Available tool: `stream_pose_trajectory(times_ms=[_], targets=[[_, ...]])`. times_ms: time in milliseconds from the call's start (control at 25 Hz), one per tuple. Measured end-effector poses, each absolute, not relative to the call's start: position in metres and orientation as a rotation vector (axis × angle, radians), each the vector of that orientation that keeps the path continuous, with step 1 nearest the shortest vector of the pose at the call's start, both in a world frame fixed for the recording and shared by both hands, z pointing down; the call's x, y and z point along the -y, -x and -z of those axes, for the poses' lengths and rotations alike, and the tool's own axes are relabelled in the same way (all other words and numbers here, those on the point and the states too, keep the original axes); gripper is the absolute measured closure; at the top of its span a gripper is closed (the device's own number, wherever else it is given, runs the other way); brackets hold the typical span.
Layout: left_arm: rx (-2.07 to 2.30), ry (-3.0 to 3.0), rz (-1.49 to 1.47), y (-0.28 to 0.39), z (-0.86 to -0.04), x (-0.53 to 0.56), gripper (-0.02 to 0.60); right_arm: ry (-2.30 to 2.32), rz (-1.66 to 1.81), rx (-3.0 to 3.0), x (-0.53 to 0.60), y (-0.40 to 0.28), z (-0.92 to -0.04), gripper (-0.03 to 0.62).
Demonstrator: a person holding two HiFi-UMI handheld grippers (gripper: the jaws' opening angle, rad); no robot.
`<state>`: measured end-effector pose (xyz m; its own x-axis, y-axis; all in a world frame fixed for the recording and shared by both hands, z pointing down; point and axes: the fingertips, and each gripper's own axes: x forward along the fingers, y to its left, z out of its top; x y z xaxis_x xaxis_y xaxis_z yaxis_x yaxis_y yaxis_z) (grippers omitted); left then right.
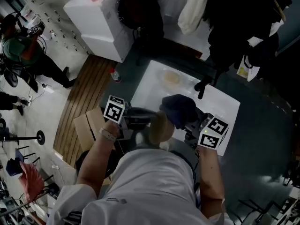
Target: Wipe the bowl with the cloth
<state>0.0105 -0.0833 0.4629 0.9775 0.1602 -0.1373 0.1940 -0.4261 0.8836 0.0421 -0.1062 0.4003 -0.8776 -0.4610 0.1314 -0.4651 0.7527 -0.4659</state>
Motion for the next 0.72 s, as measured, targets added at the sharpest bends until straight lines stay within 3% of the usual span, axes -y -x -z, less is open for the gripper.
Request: stream_pose_trajectory(times_ms=[720], targets=[[-0.009, -1.992, 0.334, 0.037, -0.457, 0.143, 0.56, -0.595, -0.71, 2.928, 0.058, -0.023, -0.402, 0.526]])
